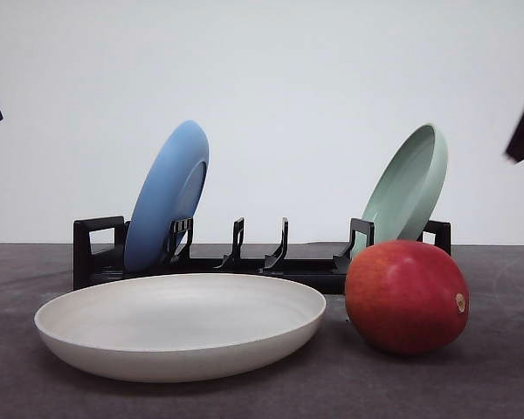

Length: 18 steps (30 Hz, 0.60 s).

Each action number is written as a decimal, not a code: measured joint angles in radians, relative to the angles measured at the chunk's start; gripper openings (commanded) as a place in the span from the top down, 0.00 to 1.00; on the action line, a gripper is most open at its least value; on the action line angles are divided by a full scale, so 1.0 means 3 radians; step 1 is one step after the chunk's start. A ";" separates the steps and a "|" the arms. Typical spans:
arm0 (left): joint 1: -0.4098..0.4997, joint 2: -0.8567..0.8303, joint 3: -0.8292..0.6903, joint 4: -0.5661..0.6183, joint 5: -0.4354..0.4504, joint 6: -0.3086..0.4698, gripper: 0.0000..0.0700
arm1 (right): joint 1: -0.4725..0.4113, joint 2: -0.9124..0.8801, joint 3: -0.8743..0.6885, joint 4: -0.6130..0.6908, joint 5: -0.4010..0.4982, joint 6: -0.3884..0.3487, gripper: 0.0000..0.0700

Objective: Place pomegranate in white plate

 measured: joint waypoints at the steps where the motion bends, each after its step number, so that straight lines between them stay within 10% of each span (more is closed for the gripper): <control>1: 0.0000 0.0000 0.0000 0.0000 0.0000 0.0005 0.50 | 0.0056 0.0120 0.0047 -0.0004 0.0050 0.0023 0.45; 18: 0.0001 0.0000 0.0000 0.0000 0.0000 0.0025 0.50 | 0.0666 0.1798 0.0913 0.0084 0.0615 -0.0232 0.15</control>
